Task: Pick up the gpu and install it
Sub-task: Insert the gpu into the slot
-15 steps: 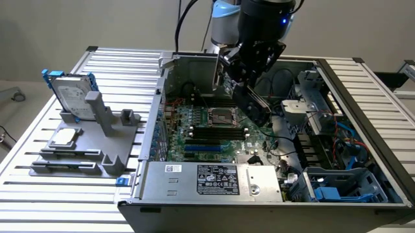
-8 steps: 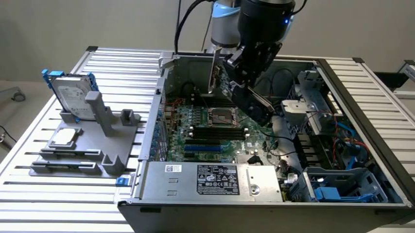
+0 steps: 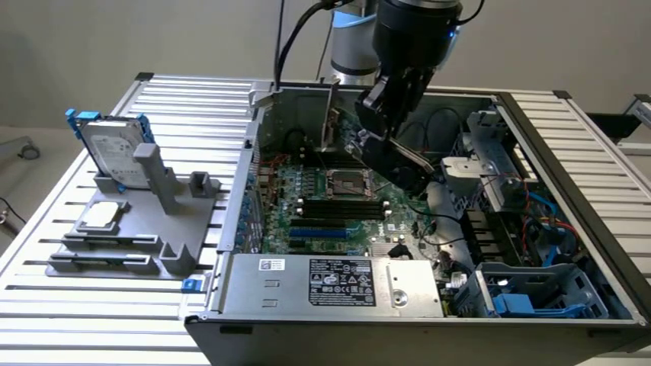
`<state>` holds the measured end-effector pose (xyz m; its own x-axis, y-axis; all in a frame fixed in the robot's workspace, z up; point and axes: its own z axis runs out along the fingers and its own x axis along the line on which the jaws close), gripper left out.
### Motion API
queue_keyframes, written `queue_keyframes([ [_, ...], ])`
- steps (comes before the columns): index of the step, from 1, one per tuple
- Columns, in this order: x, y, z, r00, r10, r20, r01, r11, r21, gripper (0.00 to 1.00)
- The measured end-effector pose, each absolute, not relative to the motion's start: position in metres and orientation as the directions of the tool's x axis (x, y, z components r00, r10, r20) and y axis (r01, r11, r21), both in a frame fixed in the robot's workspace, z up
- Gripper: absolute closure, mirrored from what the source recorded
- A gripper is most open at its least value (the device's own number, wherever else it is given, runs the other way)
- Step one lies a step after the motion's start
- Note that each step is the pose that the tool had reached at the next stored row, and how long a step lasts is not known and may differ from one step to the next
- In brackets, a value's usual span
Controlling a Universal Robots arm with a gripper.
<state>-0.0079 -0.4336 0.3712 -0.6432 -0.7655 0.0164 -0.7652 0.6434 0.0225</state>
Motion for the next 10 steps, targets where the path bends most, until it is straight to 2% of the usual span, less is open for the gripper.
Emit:
queue_keyframes([
  [10, -0.0079, -0.4336, 0.368, -0.495, -0.869, 0.016, -0.869, 0.495, 0.023, 0.74],
])
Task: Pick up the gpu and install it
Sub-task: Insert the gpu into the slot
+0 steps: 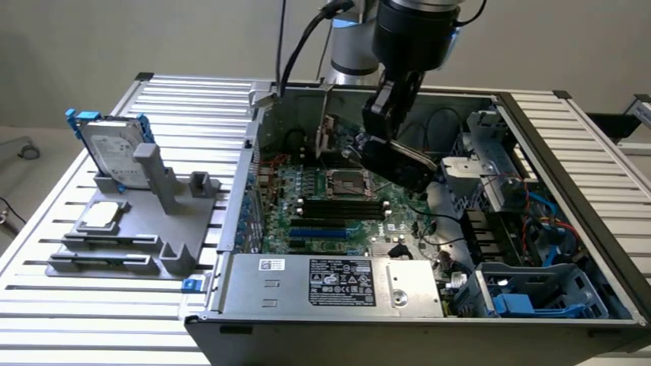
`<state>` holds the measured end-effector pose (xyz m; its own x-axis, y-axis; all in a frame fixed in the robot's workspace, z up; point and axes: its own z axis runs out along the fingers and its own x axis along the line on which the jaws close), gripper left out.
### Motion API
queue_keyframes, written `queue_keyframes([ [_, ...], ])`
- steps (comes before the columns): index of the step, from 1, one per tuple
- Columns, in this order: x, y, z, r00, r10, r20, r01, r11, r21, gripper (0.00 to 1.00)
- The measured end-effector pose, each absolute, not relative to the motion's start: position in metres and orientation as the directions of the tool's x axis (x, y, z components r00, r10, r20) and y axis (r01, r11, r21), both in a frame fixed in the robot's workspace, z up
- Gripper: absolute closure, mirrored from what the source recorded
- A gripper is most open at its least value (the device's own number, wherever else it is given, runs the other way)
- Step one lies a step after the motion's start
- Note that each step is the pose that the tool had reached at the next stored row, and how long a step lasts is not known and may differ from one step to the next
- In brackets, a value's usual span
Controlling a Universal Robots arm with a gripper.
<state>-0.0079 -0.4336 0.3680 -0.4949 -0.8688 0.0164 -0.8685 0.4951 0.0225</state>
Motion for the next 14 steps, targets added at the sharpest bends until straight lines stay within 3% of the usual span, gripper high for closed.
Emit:
queue_keyframes([
  [14, -0.0079, -0.4336, 0.3626, -0.259, -0.966, 0.016, -0.965, 0.259, 0.023, 0.74],
])
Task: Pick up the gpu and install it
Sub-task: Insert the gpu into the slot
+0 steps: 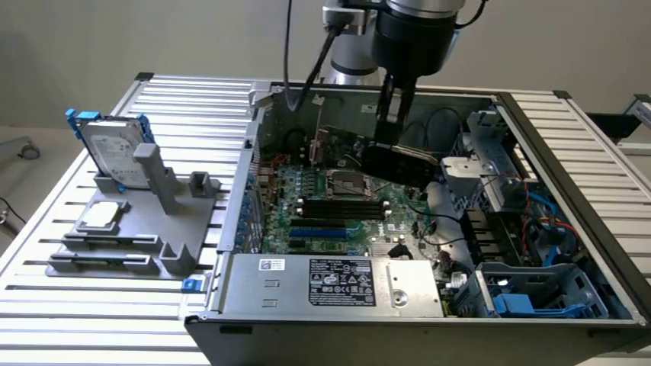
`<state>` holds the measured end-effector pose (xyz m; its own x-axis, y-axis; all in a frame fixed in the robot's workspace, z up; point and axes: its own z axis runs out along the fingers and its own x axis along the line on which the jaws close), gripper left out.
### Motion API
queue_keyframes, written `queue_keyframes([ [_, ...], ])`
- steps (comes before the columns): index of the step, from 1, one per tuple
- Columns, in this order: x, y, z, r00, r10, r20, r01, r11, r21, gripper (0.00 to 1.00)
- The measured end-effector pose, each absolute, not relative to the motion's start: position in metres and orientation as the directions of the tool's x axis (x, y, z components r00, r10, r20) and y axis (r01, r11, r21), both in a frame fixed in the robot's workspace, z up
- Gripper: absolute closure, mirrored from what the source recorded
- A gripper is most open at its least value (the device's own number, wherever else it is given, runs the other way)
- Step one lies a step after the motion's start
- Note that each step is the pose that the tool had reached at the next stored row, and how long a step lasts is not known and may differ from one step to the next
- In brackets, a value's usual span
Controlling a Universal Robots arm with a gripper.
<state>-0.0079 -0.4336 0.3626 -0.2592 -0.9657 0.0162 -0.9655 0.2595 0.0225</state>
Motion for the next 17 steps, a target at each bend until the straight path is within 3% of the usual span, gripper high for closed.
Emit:
queue_keyframes([
  [7, -0.008, -0.434, 0.358, -0.142, -0.99, 0.015, -0.99, 0.142, 0.013, 0.74],
  [17, -0.035, -0.435, 0.351, -0.13, -0.991, 0.011, -0.991, 0.13, -0.018, 0.74],
])
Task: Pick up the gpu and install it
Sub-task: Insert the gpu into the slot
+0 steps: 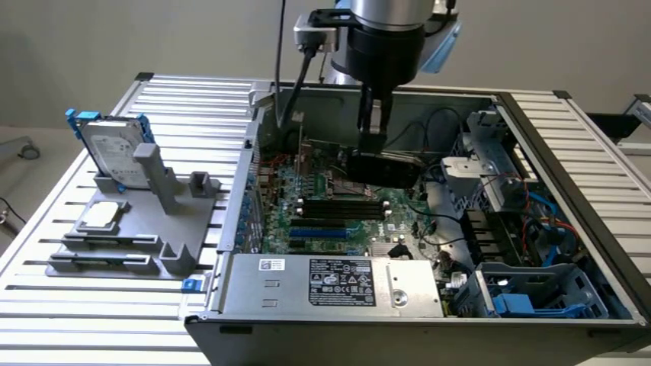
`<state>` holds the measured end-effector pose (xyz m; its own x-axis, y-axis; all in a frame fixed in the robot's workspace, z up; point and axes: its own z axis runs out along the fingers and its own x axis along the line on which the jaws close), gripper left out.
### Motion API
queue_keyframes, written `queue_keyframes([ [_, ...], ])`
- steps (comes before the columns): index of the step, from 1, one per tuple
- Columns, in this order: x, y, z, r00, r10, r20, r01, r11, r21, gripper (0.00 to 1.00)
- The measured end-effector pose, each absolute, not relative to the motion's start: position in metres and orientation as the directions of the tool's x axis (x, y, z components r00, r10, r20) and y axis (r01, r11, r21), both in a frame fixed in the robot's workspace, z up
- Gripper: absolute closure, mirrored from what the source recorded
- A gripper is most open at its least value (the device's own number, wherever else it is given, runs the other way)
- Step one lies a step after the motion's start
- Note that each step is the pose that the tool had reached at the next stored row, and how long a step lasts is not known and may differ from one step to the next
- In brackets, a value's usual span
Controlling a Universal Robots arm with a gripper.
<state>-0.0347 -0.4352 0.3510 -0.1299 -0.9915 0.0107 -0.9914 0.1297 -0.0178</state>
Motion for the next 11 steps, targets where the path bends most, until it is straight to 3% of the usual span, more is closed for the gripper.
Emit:
queue_keyframes([
  [11, -0.0351, -0.443, 0.3467, -0.05, -0.999, 0.01, -0.999, 0.05, -0.017, 0.74],
])
